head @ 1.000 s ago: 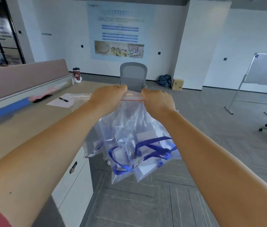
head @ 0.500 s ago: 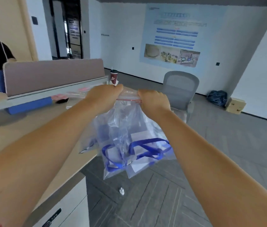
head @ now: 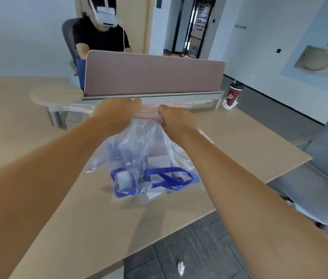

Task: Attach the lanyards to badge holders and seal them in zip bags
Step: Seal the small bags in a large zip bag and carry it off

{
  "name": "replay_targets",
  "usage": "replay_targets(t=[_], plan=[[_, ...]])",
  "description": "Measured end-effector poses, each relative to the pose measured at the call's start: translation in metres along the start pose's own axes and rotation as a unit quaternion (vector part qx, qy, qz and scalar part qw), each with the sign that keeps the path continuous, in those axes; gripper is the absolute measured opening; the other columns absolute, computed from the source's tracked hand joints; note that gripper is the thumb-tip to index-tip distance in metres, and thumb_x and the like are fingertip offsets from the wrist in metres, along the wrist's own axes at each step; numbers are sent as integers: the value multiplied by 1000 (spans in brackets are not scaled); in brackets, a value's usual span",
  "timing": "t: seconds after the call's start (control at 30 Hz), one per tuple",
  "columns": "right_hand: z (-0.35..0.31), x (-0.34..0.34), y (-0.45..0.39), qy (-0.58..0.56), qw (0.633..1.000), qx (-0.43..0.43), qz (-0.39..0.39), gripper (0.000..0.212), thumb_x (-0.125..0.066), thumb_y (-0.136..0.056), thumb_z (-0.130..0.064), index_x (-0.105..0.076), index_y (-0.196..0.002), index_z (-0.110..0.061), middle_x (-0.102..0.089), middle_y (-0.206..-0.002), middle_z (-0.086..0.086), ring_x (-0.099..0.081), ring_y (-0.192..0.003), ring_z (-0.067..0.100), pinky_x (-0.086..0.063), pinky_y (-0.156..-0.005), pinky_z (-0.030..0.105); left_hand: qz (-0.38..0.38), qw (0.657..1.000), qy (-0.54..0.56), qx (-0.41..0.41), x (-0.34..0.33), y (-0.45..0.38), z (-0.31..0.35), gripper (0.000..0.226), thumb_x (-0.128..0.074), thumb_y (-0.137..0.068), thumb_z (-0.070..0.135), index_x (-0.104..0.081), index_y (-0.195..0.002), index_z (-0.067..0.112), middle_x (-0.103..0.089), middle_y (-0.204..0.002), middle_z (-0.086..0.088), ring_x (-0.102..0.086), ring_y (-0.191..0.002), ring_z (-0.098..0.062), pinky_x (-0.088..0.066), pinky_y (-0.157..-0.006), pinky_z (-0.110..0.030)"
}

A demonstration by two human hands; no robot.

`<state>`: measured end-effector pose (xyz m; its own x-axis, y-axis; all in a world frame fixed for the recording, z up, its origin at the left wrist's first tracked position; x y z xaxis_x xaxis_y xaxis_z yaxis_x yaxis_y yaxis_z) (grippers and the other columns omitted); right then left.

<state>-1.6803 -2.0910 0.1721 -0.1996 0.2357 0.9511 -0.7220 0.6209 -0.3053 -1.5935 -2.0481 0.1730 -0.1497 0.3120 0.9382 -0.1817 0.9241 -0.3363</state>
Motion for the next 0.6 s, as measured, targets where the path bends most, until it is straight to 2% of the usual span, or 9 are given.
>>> replay_targets(t=[0.07,0.13,0.2,0.3,0.37,0.43,0.5,0.57,0.6], plan=[[-2,-17,-43,11,999,29,10,17,-41,-94,-13,-48,-109,-10,-64,-105,12,-59,-91,33,-38,-67,34,12,999,-24,24,-9,-29,-24,22,-36,-91,0,-48,-109,6,-61,-104,-19,-60,-93,-39,-45,-71,-40],[-4,-25,-84,12,998,44,33,18,-40,-93,-7,-48,-108,-9,-64,-103,12,-60,-90,34,-35,-67,33,25,998,-42,51,-15,-53,-48,21,-36,-90,-4,-47,-107,4,-61,-99,-19,-59,-85,-39,-47,-72,-42],[-7,-27,-117,0,996,56,63,19,-38,-93,-4,-50,-107,-8,-64,-103,14,-61,-89,35,-42,-70,35,51,995,-41,73,-17,-71,-67,20,-36,-88,-7,-47,-104,1,-59,-95,-21,-52,-74,-35,-41,-66,-40],[-17,-32,-147,-16,991,97,94,21,-33,-95,-5,-50,-108,-7,-62,-103,15,-61,-86,34,-47,-73,37,102,988,-34,107,-20,-84,-90,24,-36,-85,-11,-50,-102,-3,-57,-96,-26,-54,-80,-41,-34,-62,-39],[-20,-45,-154,-19,989,111,91,23,-31,-94,-4,-50,-109,-7,-61,-103,15,-59,-86,36,-40,-67,33,148,983,-52,97,-28,-81,-93,24,-36,-77,-16,-53,-90,-6,-57,-83,-28,-57,-70,-43,-32,-56,-35],[-19,-69,-151,-21,989,118,87,27,-34,-91,1,-52,-109,-5,-62,-100,16,-59,-86,37,-35,-63,33,137,982,-105,74,-44,-74,-85,22,-35,-64,-8,-55,-68,1,-56,-58,-18,-56,-46,-33,-31,-41,-25],[-23,-100,-130,-33,985,149,80,22,-43,-76,8,-59,-89,-2,-63,-78,18,-61,-66,35,-32,-51,31,119,983,-132,55,-76,-58,-75,16,-39,-57,1,-54,-58,8,-52,-46,-7,-50,-34,-25,-31,-32,-18],[-27,-127,-99,-55,979,186,68,14,-52,-54,3,-59,-63,-4,-57,-50,13,-55,-39,29,-29,-38,23,92,990,-95,44,-117,-32,-60,13,-55,-49,-2,-56,-57,9,-50,-44,-7,-50,-33,-26,-34,-32,-18],[-28,-142,-83,-53,976,200,67,13,-53,-48,0,-59,-57,-8,-55,-44,8,-52,-34,25,-30,-35,19,64,995,-71,42,-138,-17,-50,20,-61,-43,-4,-56,-58,9,-50,-44,-7,-51,-34,-26,-35,-33,-19]])
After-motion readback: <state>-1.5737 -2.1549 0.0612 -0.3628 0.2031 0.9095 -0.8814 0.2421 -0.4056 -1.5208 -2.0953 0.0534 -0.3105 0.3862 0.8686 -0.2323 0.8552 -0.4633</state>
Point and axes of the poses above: each hand's wrist, its own y-axis away from the middle knuckle, its own x-axis out of the back of the hand, z = x × y, the point moved 10 cm from there along -y, towards the middle knuckle
